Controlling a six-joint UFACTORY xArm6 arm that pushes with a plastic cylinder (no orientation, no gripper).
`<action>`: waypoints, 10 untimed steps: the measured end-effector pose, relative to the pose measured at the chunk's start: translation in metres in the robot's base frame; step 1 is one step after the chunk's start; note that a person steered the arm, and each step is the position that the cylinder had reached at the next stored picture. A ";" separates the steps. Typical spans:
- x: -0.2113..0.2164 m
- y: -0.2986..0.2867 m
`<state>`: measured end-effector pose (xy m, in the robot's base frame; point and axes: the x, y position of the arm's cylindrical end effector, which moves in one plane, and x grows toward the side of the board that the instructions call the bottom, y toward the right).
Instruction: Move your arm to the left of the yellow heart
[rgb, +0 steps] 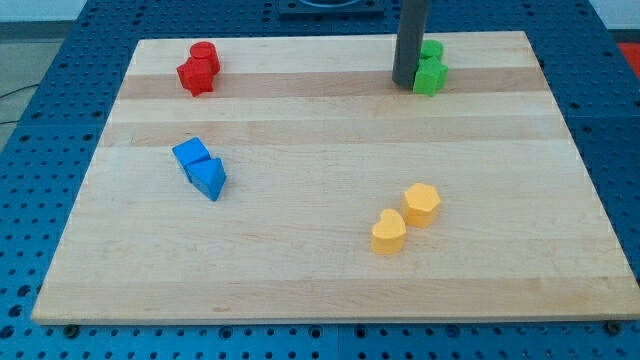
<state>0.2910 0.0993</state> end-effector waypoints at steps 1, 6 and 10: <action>0.000 0.002; 0.056 -0.089; 0.226 -0.124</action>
<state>0.5167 -0.0246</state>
